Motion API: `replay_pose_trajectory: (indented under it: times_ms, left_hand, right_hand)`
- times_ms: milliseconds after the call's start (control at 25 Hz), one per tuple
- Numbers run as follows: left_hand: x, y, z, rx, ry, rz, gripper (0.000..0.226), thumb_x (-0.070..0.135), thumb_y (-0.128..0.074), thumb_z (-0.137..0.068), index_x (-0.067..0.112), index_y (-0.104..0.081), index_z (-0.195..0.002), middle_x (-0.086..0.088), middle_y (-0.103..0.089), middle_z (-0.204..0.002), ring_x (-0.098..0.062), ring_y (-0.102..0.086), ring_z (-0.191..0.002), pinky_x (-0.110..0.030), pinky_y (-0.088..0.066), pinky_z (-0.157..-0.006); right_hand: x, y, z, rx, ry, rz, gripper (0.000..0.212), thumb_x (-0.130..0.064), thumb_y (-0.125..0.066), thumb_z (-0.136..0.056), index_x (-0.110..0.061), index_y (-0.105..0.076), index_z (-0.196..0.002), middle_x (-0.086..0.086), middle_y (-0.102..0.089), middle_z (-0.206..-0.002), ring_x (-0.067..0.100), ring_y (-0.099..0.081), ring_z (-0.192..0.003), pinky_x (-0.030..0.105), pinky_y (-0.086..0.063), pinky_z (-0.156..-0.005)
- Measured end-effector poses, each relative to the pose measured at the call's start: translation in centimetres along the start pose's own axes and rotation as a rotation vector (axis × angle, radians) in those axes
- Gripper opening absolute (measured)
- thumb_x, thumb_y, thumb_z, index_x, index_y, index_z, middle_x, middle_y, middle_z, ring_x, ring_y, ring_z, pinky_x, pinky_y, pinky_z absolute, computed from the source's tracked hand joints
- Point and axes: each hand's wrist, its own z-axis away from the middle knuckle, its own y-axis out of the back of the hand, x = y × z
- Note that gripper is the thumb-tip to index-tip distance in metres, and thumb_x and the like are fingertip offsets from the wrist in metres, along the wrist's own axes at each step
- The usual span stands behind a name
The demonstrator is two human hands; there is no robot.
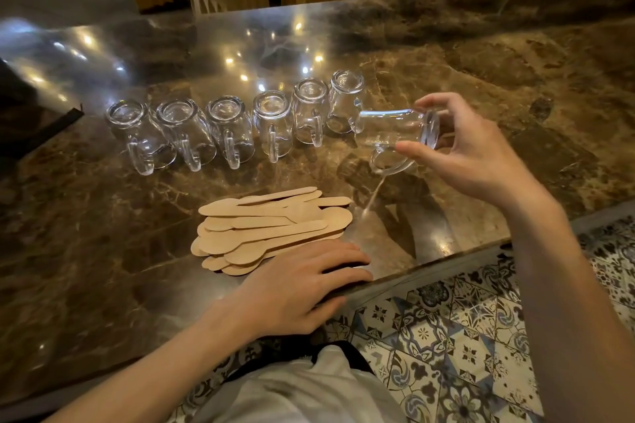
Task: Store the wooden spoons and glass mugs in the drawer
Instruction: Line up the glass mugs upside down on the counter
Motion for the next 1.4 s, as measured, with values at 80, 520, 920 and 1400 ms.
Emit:
replay_pose_trajectory:
  times_ms: [80,520,920,1400]
  left_hand:
    - [0.0,0.0,0.0,0.004,-0.001,0.005,0.041,0.033,-0.052,-0.092,0.026,-0.046,-0.132,0.006,-0.046,-0.140,-0.011,-0.036,-0.133,-0.025,-0.029,-0.111]
    - [0.0,0.1,-0.1,0.021,0.015,0.022,0.038,0.036,-0.052,-0.091,0.030,-0.048,-0.129,0.011,-0.047,-0.139,-0.007,-0.037,-0.132,-0.022,-0.031,-0.109]
    - [0.0,0.3,-0.1,0.018,0.016,0.052,0.036,0.037,-0.046,-0.094,0.032,-0.047,-0.130,0.014,-0.046,-0.139,-0.005,-0.036,-0.132,-0.021,-0.031,-0.109]
    - [-0.4,0.0,-0.1,0.013,0.006,0.079,0.037,0.038,-0.045,-0.095,0.032,-0.046,-0.131,0.015,-0.044,-0.140,-0.004,-0.033,-0.134,-0.025,-0.036,-0.106]
  right_hand:
    - [0.1,1.1,-0.6,0.028,0.001,0.029,0.061,-0.050,-0.071,-0.073,-0.033,-0.044,-0.124,-0.032,-0.047,-0.086,-0.029,-0.049,-0.074,0.004,-0.038,-0.058]
    - [1.1,1.0,-6.4,0.036,-0.023,0.158,0.067,-0.045,-0.074,-0.074,-0.028,-0.044,-0.131,0.002,-0.058,-0.128,0.020,-0.055,-0.113,0.039,-0.047,-0.093]
    - [0.6,-1.1,-10.5,-0.011,-0.080,0.208,0.064,-0.036,-0.076,-0.074,-0.026,-0.047,-0.130,0.005,-0.058,-0.130,0.022,-0.060,-0.106,0.041,-0.044,-0.094]
    - [1.3,-2.3,-11.4,-0.045,-0.083,0.218,0.065,-0.036,-0.076,-0.074,-0.030,-0.046,-0.132,0.004,-0.056,-0.133,0.021,-0.058,-0.111,0.037,-0.041,-0.095]
